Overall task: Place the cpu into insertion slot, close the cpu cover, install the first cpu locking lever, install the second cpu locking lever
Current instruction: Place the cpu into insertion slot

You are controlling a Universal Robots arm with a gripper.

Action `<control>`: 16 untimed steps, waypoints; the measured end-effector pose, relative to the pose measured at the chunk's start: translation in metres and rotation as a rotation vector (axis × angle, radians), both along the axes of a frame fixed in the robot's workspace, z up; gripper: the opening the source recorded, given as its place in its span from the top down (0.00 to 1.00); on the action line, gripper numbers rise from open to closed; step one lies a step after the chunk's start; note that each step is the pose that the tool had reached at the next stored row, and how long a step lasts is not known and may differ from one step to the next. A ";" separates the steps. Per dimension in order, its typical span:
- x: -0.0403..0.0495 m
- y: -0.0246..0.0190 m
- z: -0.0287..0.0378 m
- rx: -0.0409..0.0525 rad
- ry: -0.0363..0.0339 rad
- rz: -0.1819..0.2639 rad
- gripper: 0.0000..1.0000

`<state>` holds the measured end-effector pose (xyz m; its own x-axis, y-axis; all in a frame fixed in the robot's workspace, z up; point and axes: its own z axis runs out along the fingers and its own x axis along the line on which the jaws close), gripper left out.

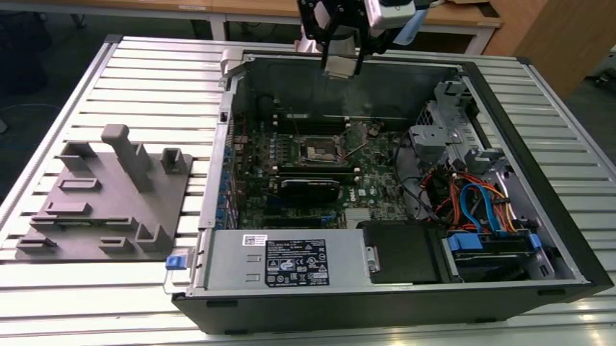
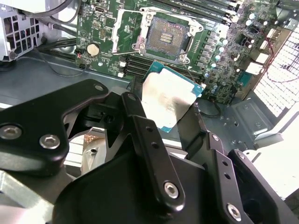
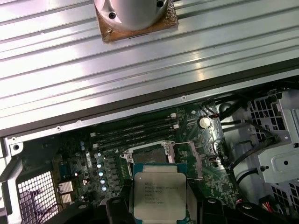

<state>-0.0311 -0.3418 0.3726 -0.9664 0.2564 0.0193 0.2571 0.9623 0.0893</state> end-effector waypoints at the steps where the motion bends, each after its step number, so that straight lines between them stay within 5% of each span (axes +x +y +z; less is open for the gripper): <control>1: 0.0000 0.0000 0.0000 0.0000 0.0000 0.000 0.46; 9: 0.0000 0.0000 0.0000 0.0000 0.0000 -0.008 0.46; 16: 0.0000 0.0000 -0.0001 -0.0001 0.0000 -0.068 0.46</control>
